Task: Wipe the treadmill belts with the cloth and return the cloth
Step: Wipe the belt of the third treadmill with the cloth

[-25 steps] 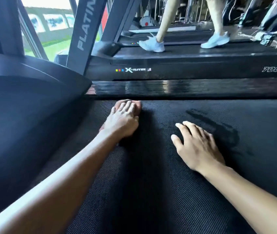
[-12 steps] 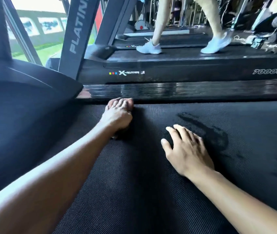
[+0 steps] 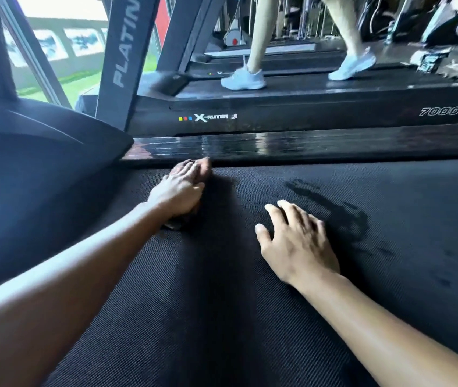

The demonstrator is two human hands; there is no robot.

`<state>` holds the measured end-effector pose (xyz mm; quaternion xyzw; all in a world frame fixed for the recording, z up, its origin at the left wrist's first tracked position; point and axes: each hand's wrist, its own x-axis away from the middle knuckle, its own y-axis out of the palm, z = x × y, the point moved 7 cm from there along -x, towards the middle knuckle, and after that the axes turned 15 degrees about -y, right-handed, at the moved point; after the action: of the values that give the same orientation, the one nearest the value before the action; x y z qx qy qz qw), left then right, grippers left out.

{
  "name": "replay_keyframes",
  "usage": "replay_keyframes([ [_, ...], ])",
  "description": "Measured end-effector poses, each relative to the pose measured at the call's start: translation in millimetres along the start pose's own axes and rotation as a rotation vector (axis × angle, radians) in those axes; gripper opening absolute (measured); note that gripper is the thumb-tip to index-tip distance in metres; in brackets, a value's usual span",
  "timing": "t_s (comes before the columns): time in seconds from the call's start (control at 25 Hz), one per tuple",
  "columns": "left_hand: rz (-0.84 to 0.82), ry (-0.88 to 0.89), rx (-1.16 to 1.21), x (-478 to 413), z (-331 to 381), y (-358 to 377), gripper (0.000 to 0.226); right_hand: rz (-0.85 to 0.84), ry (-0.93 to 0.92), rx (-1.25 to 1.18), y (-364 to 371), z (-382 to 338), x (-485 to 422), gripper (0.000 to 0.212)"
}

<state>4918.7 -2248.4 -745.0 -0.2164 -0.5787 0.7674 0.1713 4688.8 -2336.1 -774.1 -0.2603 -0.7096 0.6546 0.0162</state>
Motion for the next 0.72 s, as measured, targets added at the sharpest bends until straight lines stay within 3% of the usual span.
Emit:
replay_keyframes([
  [0.12, 0.11, -0.296, 0.005, -26, -54, 3, 0.074, 0.017, 0.006, 0.017, 4, 4, 1, 0.068],
  [0.16, 0.122, -0.303, -0.043, -25, -46, 6, 0.074, 0.02, 0.007, 0.021, 2, 3, 0, 0.067],
  [0.28, 0.013, -0.066, -0.022, -2, 37, 24, 0.056, 0.001, 0.002, -0.003, 1, 0, 2, 0.063],
  [0.36, -0.046, 0.082, 0.017, 6, 59, 27, 0.059, -0.019, -0.007, -0.006, 3, 2, 1, 0.057],
  [0.48, -0.062, -0.031, 0.037, -9, 10, 17, 0.062, 0.001, -0.009, 0.001, 3, 3, 1, 0.063],
  [0.6, 0.056, -0.216, 0.01, -11, -6, 14, 0.06, -0.002, -0.006, 0.004, 4, 2, 1, 0.065],
  [0.72, -0.016, -0.02, 0.021, 10, 53, 22, 0.062, 0.026, -0.004, -0.006, 2, 0, 3, 0.063],
])
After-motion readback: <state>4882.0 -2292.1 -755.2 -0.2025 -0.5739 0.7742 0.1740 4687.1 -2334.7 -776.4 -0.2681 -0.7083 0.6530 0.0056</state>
